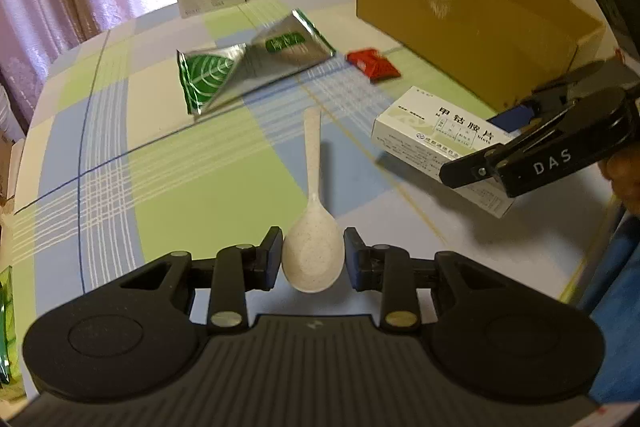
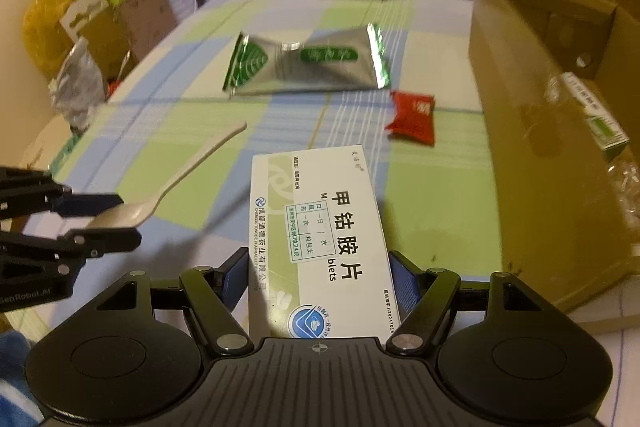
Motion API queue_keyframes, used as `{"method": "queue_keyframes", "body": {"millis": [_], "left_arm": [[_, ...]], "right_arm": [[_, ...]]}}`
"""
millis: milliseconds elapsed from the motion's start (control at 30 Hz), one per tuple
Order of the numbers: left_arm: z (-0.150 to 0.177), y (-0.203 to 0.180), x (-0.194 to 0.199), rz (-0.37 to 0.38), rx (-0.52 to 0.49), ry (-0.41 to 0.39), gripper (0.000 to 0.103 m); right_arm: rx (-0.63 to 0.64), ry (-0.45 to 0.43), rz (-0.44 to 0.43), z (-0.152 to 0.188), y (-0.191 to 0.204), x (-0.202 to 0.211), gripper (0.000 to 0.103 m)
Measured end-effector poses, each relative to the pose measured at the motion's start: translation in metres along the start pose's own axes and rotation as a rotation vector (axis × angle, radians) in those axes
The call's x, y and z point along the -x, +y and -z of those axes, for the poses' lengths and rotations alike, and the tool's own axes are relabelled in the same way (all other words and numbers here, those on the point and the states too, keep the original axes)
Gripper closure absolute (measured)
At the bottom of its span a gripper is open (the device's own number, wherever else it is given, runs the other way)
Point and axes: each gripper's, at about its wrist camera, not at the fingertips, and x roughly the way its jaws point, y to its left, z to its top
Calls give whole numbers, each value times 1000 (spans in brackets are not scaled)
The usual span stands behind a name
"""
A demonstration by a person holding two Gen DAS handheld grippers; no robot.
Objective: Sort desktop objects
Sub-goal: 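Carry the tablet box and spoon over the cardboard box with both tools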
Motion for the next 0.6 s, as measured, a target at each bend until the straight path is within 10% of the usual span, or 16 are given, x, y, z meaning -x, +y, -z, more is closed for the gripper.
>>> {"method": "queue_keyframes", "body": {"millis": [600], "left_arm": [[-30,-56,60,41,145,-128,76]], "right_arm": [[-53,-200,73,-6,-18,115,34]]}}
